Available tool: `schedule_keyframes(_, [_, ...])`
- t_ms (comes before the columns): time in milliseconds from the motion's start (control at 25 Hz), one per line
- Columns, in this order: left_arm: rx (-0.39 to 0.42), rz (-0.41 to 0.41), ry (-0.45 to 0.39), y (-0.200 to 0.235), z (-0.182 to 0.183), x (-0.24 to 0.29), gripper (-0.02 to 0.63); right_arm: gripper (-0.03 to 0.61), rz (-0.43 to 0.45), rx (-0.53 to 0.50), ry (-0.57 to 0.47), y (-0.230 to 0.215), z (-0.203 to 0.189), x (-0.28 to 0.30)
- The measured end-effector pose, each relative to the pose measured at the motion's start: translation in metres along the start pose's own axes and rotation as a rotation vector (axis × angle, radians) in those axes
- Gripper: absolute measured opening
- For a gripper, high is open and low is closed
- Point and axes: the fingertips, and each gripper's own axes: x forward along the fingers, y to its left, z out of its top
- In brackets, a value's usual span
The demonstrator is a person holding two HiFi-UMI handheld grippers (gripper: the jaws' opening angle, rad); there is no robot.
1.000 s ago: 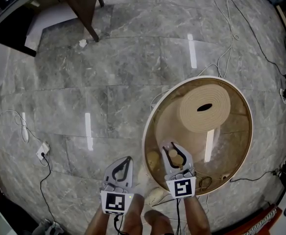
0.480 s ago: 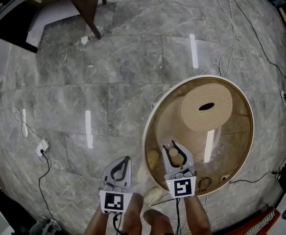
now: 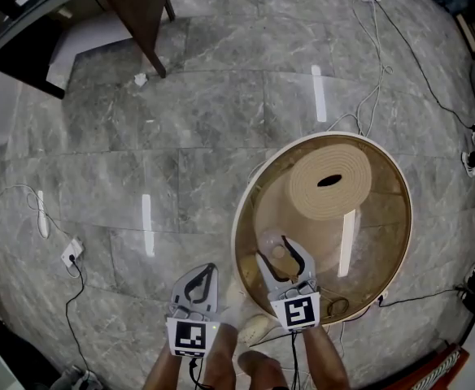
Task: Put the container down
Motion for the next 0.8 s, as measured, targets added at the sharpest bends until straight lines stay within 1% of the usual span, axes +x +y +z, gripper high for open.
schedule_keyframes(160, [0.015,-0.003,-0.019,-0.005,0.016,-0.008,0.017,0.242,-0.007,-0.006,-0.013,-0.003,0.015,-0.011])
schedule_keyframes(280, [0.029,-0.001,-0.038,-0.006,0.035,-0.016,0.017,0.241,-0.010,-0.009,-0.021,-0.007,0.033,-0.021])
schedule_keyframes(640, [0.079,-0.005,-0.106,-0.023,0.109,-0.061,0.017,0.239,-0.025,-0.010,-0.066,-0.011,0.102,-0.074])
schedule_keyframes(800, [0.106,-0.004,-0.147,-0.024,0.147,-0.081,0.017,0.227,-0.054,-0.017,-0.112,-0.018,0.139,-0.097])
